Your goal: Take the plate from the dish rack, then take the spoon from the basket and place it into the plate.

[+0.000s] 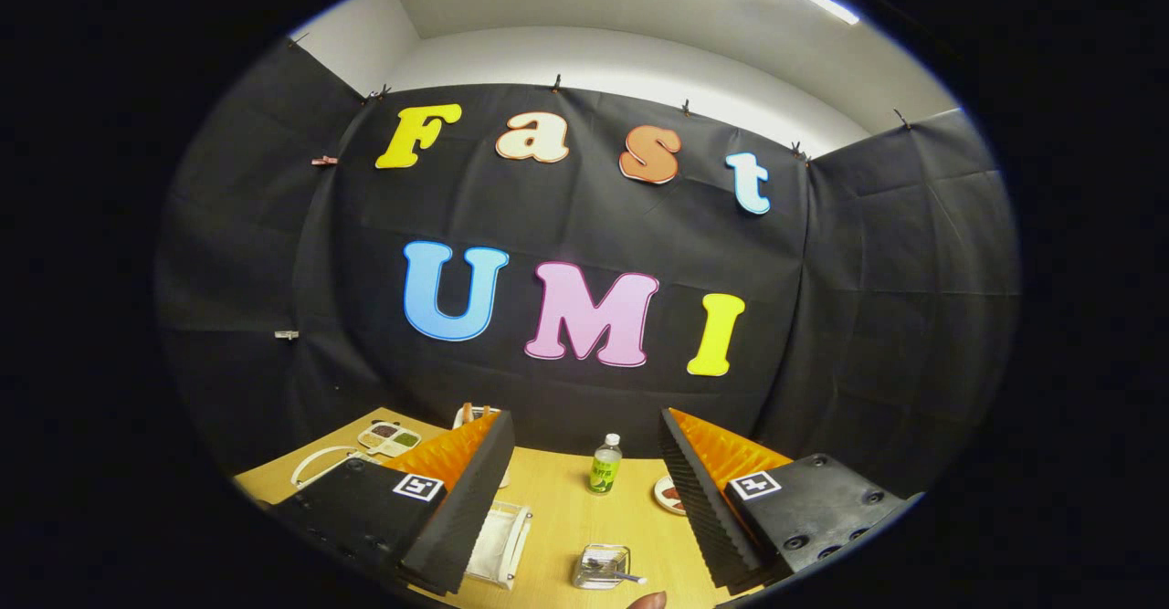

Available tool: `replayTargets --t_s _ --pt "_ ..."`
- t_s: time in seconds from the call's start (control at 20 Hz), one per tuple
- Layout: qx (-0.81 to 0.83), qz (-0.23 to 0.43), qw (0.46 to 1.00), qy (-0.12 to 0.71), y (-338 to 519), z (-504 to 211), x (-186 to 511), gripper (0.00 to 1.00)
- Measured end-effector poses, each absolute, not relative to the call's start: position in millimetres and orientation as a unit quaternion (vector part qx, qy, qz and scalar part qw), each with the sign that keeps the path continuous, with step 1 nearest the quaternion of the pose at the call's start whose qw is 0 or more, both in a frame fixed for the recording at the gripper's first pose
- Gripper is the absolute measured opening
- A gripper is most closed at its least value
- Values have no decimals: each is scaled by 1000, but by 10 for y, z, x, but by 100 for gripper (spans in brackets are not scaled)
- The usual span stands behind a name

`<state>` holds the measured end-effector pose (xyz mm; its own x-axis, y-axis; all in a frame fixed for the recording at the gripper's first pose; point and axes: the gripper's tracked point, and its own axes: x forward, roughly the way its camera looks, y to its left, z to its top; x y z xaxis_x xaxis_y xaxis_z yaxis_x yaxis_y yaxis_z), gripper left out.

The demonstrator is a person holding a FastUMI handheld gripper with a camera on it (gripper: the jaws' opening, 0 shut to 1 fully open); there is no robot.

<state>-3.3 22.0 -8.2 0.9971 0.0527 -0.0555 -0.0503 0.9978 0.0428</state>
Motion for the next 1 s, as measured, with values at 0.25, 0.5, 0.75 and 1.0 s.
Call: replayTargets --t_s 0.25,0.5,0.75,1.0 --pt "31 75 992 100 698 -313 192 97" --pt "47 128 970 201 1441 -737 469 94" --pt "92 150 933 315 2067 -1335 701 91" --pt "106 109 897 416 2392 -2098 944 81"
